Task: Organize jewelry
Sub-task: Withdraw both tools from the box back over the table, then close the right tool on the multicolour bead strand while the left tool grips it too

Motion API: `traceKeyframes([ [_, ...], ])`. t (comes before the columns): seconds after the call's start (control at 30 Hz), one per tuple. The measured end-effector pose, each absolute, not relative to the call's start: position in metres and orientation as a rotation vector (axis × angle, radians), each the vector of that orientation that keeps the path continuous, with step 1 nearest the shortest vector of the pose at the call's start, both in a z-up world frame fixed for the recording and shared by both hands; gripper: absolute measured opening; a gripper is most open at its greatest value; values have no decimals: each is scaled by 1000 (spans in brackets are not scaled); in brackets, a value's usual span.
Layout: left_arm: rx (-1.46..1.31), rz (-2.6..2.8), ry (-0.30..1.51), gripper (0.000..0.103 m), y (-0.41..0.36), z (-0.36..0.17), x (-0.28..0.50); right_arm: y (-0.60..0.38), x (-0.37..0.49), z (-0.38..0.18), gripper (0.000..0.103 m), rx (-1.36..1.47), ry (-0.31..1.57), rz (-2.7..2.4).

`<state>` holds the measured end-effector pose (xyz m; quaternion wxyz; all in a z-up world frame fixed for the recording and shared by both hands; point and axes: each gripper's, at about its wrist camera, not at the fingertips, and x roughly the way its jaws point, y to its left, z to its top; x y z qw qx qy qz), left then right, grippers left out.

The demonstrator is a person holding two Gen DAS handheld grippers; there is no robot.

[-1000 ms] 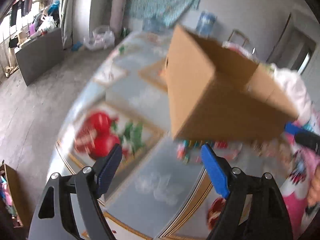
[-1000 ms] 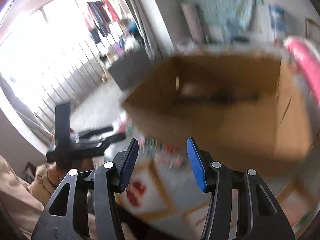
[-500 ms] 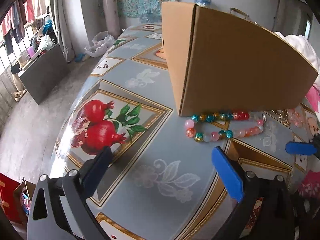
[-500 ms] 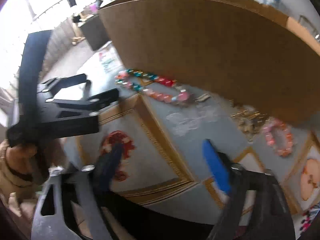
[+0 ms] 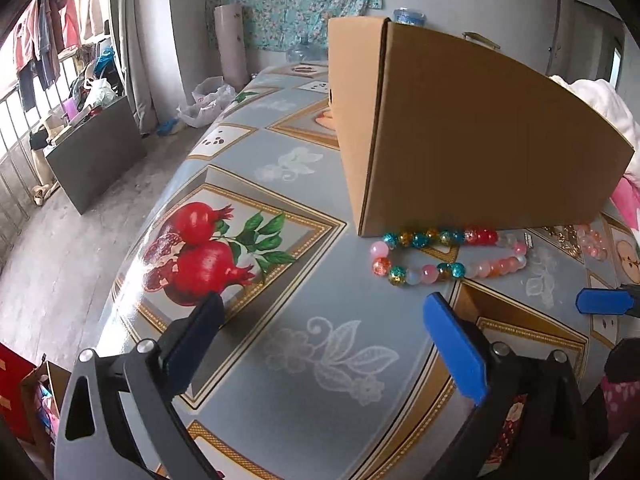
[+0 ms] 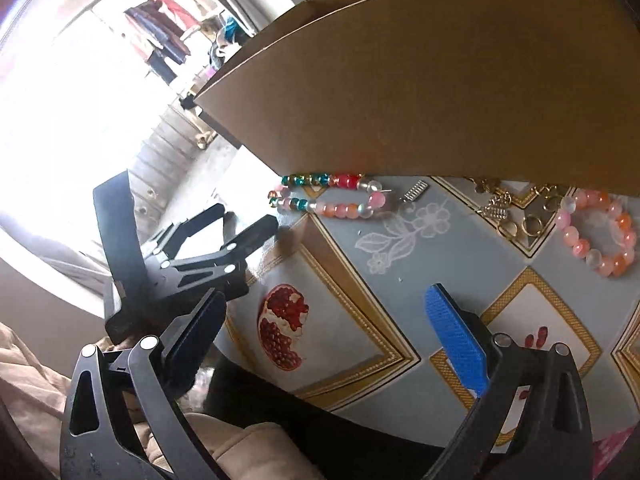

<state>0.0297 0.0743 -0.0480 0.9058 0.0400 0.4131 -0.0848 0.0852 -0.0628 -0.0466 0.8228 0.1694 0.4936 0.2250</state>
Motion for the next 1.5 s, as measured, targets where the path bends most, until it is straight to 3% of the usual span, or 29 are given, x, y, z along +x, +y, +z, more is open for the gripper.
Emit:
traceKeyframes([
  [0.03, 84, -181, 855, 98, 75, -48, 29, -58, 85, -44, 94, 310, 1046, 456],
  [0.1, 78, -197, 854, 95, 76, -45, 30, -55, 83, -42, 76, 245, 1024, 436],
  [0.2, 36, -256, 801, 86, 75, -30, 24, -56, 87, -38, 68, 238, 965, 438],
  [0.3, -14, -304, 807, 73, 71, -24, 29, -61, 94, -37, 55, 235, 934, 416],
  [0.37, -20, -308, 828, 56, 66, -24, 34, -67, 97, -37, 47, 240, 928, 411],
  [0.7, 54, -232, 920, 30, 48, -33, 57, -79, 86, -37, 32, 244, 889, 432],
  [0.83, 113, -221, 904, 11, 39, -35, 53, -83, 84, -40, 26, 250, 886, 427],
  [1.17, 105, -328, 854, 9, 40, -12, 24, -86, 79, -33, 23, 257, 873, 427],
  [1.5, 61, -336, 897, 9, 60, -31, 15, -71, 96, -30, 24, 194, 907, 415],
])
